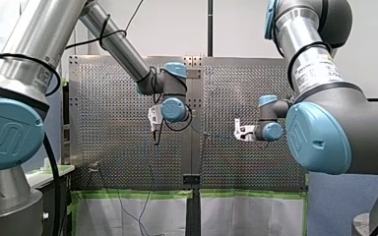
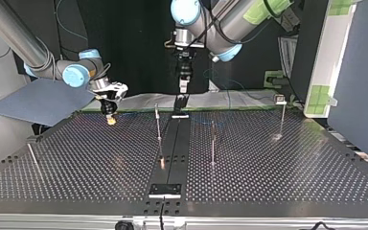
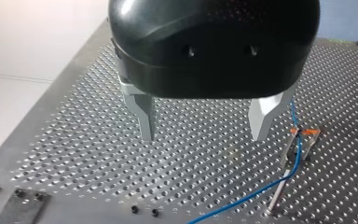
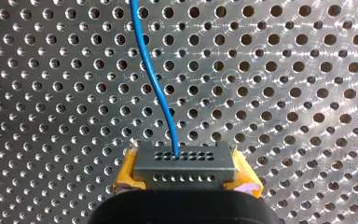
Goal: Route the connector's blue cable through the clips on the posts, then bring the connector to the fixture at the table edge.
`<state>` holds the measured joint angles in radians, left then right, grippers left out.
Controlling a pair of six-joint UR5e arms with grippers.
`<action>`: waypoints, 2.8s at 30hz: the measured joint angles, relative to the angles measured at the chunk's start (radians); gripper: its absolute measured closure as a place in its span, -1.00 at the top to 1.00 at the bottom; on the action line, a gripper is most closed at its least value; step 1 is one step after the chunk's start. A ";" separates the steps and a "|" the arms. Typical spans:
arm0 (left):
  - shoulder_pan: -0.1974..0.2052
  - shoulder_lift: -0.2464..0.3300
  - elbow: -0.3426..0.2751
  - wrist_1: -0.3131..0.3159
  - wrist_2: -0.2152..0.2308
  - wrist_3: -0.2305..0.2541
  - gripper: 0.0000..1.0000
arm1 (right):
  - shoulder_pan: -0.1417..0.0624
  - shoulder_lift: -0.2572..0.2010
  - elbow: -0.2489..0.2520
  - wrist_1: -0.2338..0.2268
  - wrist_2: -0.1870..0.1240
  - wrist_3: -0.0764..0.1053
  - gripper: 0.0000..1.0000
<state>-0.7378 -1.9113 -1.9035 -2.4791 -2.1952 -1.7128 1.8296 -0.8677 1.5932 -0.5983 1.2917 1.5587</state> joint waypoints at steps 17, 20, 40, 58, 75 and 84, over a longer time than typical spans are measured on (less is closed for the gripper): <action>0.014 0.150 -0.150 0.061 0.044 -0.062 1.00 | -0.006 0.000 0.000 0.020 0.005 0.000 -1.00; 0.020 0.175 -0.175 0.085 0.067 -0.084 1.00 | -0.009 0.000 0.000 0.026 0.009 -0.001 -1.00; 0.039 0.315 -0.333 0.145 0.177 -0.147 1.00 | -0.003 0.000 0.000 0.034 0.012 -0.001 -1.00; 0.058 0.210 -0.485 0.189 0.179 -0.147 1.00 | -0.010 -0.002 0.000 0.047 0.064 -0.003 -1.00; 0.062 0.208 -0.491 0.217 0.168 -0.129 1.00 | 0.011 -0.113 0.002 0.074 0.203 0.083 -1.00; 0.072 0.208 -0.491 0.221 0.144 -0.125 1.00 | -0.002 -0.186 0.001 0.092 0.235 0.149 -1.00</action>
<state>-0.6654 -1.7030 -2.3942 -2.2582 -2.0508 -1.8377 1.8274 -1.0539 1.5945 -0.5061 1.5263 1.7081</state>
